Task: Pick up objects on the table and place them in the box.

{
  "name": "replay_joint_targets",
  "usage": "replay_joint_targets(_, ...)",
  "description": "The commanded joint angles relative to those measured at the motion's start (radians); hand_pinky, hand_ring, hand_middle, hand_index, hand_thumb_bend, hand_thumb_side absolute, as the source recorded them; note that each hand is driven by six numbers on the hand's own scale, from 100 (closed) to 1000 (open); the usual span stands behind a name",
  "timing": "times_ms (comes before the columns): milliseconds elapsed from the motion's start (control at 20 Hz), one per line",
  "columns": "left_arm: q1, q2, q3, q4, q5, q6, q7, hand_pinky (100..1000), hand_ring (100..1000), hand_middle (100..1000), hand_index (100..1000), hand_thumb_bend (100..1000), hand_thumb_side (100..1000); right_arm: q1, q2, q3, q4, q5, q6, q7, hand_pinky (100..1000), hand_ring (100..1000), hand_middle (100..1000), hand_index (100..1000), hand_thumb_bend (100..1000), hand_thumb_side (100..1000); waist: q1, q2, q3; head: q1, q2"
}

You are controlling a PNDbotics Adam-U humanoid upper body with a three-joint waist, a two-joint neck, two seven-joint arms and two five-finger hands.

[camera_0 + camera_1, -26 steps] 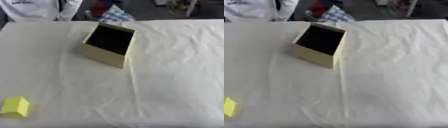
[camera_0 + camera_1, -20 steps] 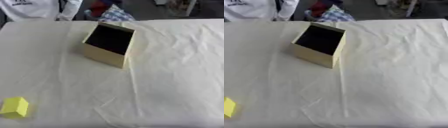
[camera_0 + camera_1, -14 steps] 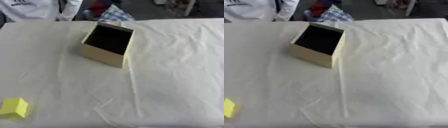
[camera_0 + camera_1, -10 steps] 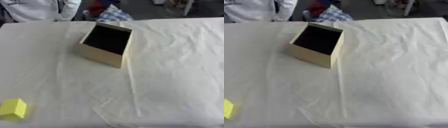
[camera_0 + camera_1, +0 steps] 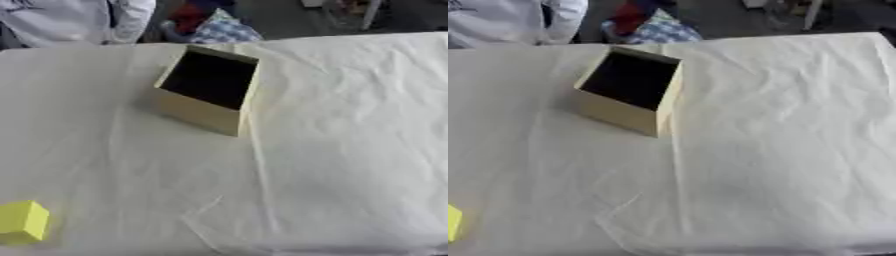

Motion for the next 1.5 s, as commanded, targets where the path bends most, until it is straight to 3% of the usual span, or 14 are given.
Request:
replay_joint_targets(50, 0.010, 0.064, -0.012, -0.014, -0.067, 0.035, -0.064, 836, 874, 844, 884, 100, 604, -0.002, -0.026, -0.005, -0.015, 0.007, 0.005, 0.000, 612, 672, 554, 710, 100, 855, 0.002, -0.007, 0.003, -0.009, 0.006)
replay_joint_targets(400, 0.034, 0.098, -0.047, -0.014, -0.176, 0.077, -0.159, 875, 905, 864, 895, 102, 712, -0.001, -0.027, -0.003, -0.015, 0.008, 0.008, 0.000, 611, 671, 552, 709, 100, 857, 0.006, -0.009, 0.007, -0.025, 0.006)
replay_joint_targets(750, 0.064, 0.111, -0.071, -0.014, -0.218, 0.097, -0.196, 909, 931, 891, 916, 366, 853, 0.001, -0.027, -0.003, -0.015, 0.009, 0.012, 0.000, 610, 670, 552, 708, 100, 860, 0.009, -0.010, 0.010, -0.042, 0.006)
replay_joint_targets(1100, 0.087, 0.113, -0.075, 0.010, -0.229, 0.121, -0.206, 918, 940, 921, 955, 389, 725, 0.000, -0.030, -0.003, -0.015, 0.009, 0.014, 0.001, 610, 669, 552, 708, 100, 861, 0.013, -0.013, 0.012, -0.050, 0.006)
replay_joint_targets(1250, 0.098, 0.115, -0.082, 0.048, -0.214, 0.134, -0.193, 942, 958, 939, 987, 337, 573, 0.000, -0.032, -0.003, -0.015, 0.010, 0.014, 0.001, 610, 668, 551, 708, 100, 862, 0.014, -0.014, 0.012, -0.050, 0.006)
replay_joint_targets(1450, 0.113, 0.126, -0.105, 0.107, -0.188, 0.144, -0.186, 942, 961, 947, 1000, 313, 486, 0.001, -0.035, -0.001, -0.015, 0.010, 0.016, 0.001, 609, 667, 550, 708, 100, 863, 0.020, -0.016, 0.015, -0.058, 0.006)
replay_joint_targets(1500, 0.113, 0.129, -0.110, 0.119, -0.182, 0.143, -0.189, 942, 963, 949, 1000, 312, 415, 0.000, -0.036, 0.000, -0.015, 0.009, 0.017, 0.002, 609, 666, 550, 707, 100, 864, 0.021, -0.017, 0.015, -0.061, 0.006)
